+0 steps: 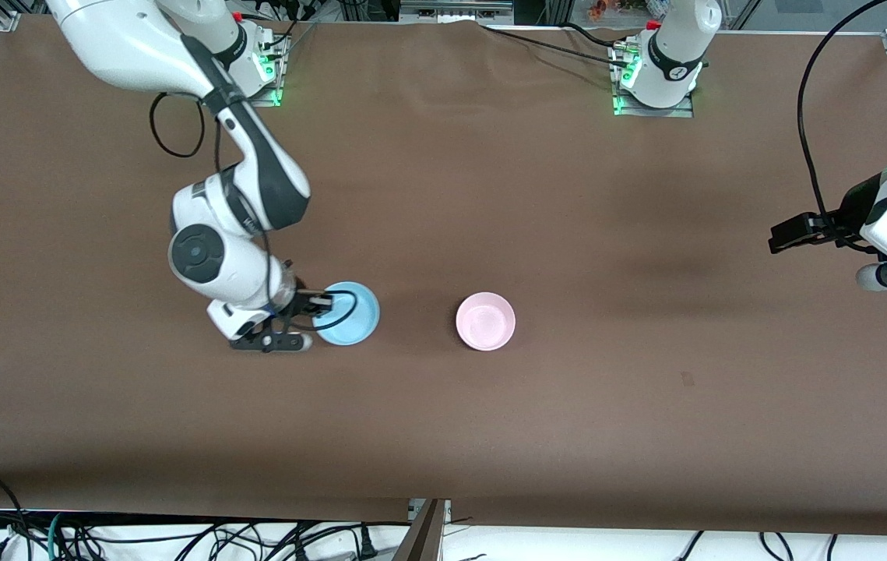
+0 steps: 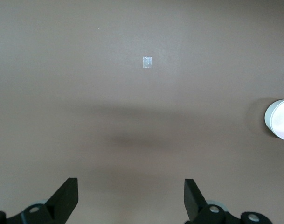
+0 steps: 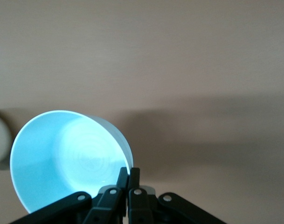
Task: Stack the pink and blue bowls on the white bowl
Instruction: 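Carry the blue bowl with the right gripper over the pink bowl, then lower the blue bowl into the pink bowl and open the right gripper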
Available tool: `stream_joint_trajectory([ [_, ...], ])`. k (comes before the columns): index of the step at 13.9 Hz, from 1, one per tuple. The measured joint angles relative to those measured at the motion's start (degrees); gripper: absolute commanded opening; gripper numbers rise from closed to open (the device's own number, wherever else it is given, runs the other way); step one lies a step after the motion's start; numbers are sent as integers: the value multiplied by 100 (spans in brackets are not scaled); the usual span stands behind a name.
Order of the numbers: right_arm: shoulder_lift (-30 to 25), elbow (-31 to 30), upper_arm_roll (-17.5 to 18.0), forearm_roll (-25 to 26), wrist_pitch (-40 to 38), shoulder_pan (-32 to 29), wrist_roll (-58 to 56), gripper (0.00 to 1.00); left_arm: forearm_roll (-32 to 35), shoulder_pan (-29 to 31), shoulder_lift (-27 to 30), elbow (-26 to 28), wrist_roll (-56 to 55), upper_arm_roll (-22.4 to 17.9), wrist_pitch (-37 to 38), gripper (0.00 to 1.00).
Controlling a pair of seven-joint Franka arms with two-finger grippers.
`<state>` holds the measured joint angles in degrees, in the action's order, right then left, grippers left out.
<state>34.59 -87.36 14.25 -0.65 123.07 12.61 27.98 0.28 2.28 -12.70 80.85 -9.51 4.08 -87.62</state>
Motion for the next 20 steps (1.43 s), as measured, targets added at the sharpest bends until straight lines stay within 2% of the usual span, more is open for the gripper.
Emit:
stream_joint_trajectory([
  [4, 292, 624, 81, -4, 21, 795, 1575, 0, 0, 0, 0, -1, 0, 1, 0, 100],
  [7, 954, 1548, 72, -3, 96, 1434, 2598, 0, -1, 0, 0, -3, 0, 1, 0, 100],
  [9, 1370, 1907, 30, 1, 451, 1729, 3045, 0, -1, 0, -1, -4, 0, 1, 0, 100],
  [13, 1806, 2104, -170, 2, 892, 1950, 3165, 0, -2, 0, -3, -5, 0, 2, 0, 100],
  [20, 1913, 2129, -347, 192, 923, 2161, 3167, 0, -2, -5, -4, -5, 0, 10, 0, 100],
])
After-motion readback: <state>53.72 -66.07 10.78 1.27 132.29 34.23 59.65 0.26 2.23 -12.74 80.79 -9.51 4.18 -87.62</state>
